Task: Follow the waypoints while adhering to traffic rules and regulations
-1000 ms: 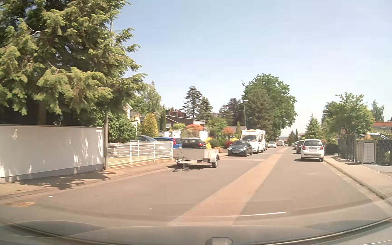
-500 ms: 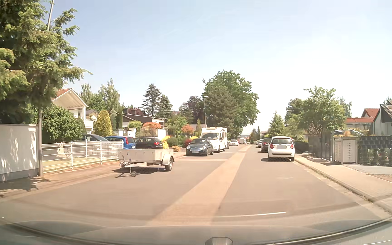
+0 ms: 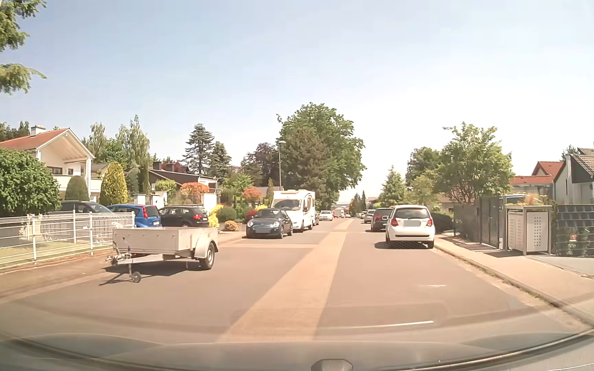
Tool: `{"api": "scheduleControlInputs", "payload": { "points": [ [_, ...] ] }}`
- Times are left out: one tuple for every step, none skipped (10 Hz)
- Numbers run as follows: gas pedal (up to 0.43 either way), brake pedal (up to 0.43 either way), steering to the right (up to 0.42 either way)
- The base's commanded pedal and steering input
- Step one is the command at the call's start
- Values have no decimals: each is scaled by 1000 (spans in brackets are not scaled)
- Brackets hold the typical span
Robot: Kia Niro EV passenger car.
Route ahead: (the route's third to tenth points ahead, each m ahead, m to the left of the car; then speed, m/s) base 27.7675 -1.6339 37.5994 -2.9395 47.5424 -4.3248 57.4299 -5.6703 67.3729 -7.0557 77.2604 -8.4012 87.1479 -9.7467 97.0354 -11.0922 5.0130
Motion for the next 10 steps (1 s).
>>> {"api": "scheduleControlInputs", "payload": {
  "points": [
    [118,0,112],
    [118,0,98],
    [118,0,67],
    [118,0,37],
    [118,0,20],
    [118,0,4],
    [98,0,-6],
    [87,0,-7],
    [79,0,0],
    [79,0,9]
  ]
}}
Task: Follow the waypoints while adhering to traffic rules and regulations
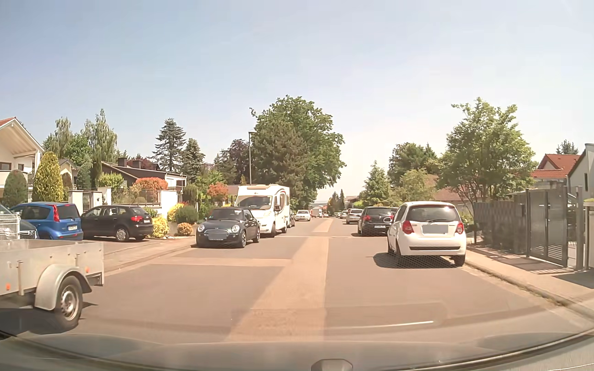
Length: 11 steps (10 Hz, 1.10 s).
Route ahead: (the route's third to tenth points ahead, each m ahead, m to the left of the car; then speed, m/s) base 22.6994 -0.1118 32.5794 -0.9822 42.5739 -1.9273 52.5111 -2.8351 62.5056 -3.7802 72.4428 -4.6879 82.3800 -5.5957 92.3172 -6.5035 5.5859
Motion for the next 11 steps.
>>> {"api": "scheduleControlInputs", "payload": {
  "points": [
    [79,0,15],
    [79,0,19],
    [67,0,19],
    [47,0,16],
    [20,0,16],
    [0,0,18],
    [0,0,19],
    [0,0,20],
    [0,0,20],
    [0,0,21],
    [0,0,22]
  ]
}}
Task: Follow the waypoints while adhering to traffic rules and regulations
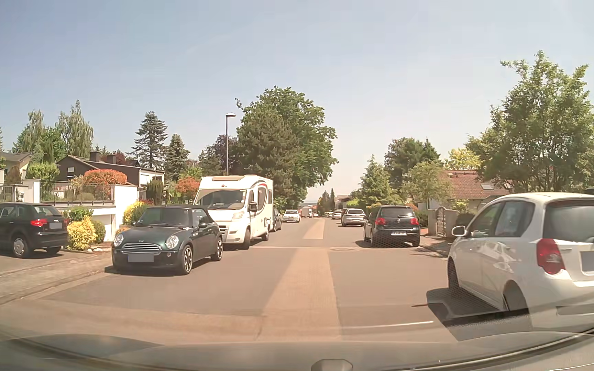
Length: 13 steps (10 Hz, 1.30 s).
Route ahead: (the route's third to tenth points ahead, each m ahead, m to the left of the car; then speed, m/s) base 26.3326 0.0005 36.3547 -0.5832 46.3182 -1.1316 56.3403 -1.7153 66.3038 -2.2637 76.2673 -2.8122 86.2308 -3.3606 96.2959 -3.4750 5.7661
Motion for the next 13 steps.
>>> {"api": "scheduleControlInputs", "payload": {
  "points": [
    [0,0,24],
    [0,0,25],
    [0,0,25],
    [0,0,24],
    [0,0,21],
    [0,0,17],
    [0,0,14],
    [0,0,14],
    [0,0,12],
    [0,0,9],
    [0,0,6],
    [0,0,5],
    [0,0,5]
  ]
}}
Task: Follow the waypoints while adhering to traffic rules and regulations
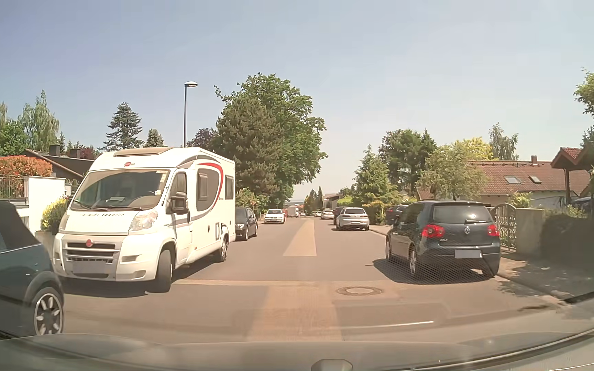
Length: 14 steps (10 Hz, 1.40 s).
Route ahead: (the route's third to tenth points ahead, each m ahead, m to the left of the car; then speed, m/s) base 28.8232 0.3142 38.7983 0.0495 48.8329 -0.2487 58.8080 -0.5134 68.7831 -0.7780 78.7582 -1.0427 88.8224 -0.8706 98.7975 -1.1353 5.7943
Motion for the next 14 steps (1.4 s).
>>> {"api": "scheduleControlInputs", "payload": {
  "points": [
    [0,0,5],
    [0,0,5],
    [0,0,5],
    [0,0,5],
    [0,0,5],
    [0,0,5],
    [0,0,7],
    [0,0,10],
    [0,0,11],
    [0,0,12],
    [0,0,12],
    [0,0,12],
    [0,0,13],
    [0,0,12]
  ]
}}
